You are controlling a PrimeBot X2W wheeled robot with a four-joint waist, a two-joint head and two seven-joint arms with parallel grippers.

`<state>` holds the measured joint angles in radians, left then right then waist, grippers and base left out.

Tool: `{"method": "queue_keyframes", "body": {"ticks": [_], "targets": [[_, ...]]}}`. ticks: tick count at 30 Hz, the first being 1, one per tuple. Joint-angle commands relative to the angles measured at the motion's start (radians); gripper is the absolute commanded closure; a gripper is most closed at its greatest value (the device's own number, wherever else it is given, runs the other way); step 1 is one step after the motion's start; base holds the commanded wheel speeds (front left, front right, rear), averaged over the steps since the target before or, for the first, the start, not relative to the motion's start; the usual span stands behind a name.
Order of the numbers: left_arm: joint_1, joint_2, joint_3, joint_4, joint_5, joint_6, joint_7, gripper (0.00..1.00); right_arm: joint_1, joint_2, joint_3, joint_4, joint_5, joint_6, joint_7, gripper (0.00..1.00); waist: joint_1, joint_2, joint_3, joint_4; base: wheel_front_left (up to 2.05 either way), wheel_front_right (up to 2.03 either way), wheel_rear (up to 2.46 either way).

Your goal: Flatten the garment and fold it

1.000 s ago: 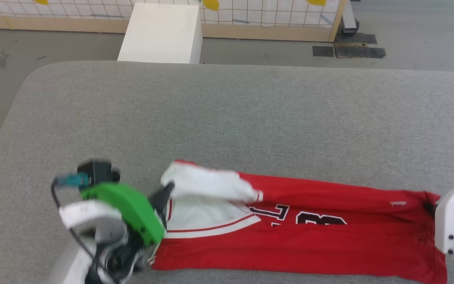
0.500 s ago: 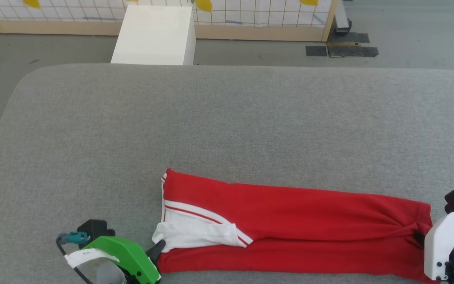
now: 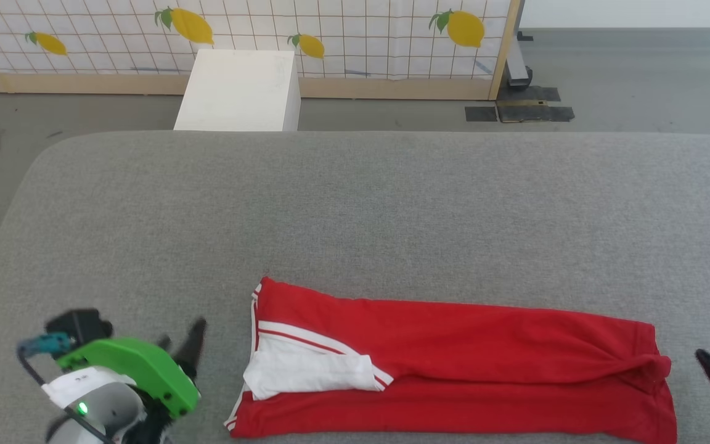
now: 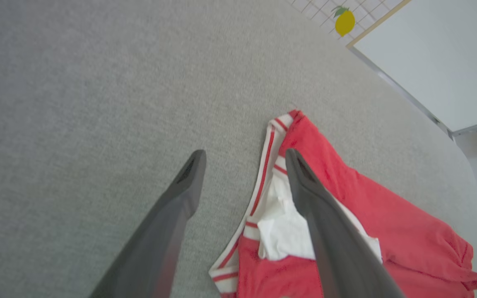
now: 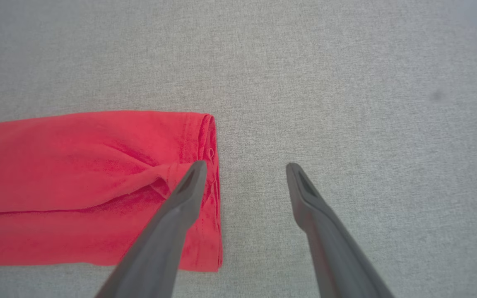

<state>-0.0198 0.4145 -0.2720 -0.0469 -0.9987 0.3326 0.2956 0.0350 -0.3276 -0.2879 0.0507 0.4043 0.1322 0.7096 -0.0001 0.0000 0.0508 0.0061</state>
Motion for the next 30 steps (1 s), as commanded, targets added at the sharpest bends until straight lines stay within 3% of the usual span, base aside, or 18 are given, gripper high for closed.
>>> {"method": "queue_keyframes", "body": {"ticks": [1,5,8,10,18,27,28,30], "targets": [[-0.03,0.014,0.011,-0.027,0.04,0.0,-0.043,0.0,0.005,0.001,-0.016,-0.016,0.004,-0.002,0.007,0.0,0.0001,0.0,0.001,-0.001,0.0,0.0,0.0],[-0.077,0.031,0.024,-0.062,0.179,-0.04,-0.249,0.0,-0.029,0.005,-0.036,-0.03,0.009,-0.002,0.027,0.0,0.0001,0.0,0.021,-0.002,0.0,0.0,0.0],[-0.11,0.021,0.012,-0.051,0.302,-0.07,-0.445,0.0,-0.056,-0.01,0.0,0.0,0.007,-0.002,0.052,0.0,0.0001,0.0,0.045,0.005,0.0,0.0,0.0],[-0.125,0.009,-0.003,-0.034,0.364,-0.089,-0.521,0.0,-0.07,-0.015,0.029,0.033,0.011,-0.002,0.062,0.0,0.0001,0.0,0.058,0.01,0.0,0.0,0.0],[-0.146,-0.078,0.014,-0.03,0.561,-0.149,-0.557,0.0,-0.096,-0.034,0.132,0.153,0.014,-0.002,0.081,0.0,0.0001,0.0,0.102,0.043,0.0,0.0,0.0],[-0.109,-0.18,0.081,-0.007,0.619,-0.204,-0.557,0.0,-0.11,-0.038,0.255,0.194,0.052,-0.002,0.082,0.0,0.0001,0.0,0.115,0.049,0.0,0.0,0.0],[-0.107,-0.189,0.091,-0.006,0.625,-0.211,-0.557,0.0,-0.111,-0.041,0.266,0.199,0.059,-0.002,0.092,0.15,0.0001,0.0,0.114,0.049,0.0,0.0,0.0],[-0.101,-0.202,0.104,0.001,0.636,-0.224,-0.557,0.0,-0.113,-0.046,0.275,0.202,0.069,-0.002,0.101,0.93,0.0001,0.0,0.113,0.048,0.0,0.0,0.0]]}}
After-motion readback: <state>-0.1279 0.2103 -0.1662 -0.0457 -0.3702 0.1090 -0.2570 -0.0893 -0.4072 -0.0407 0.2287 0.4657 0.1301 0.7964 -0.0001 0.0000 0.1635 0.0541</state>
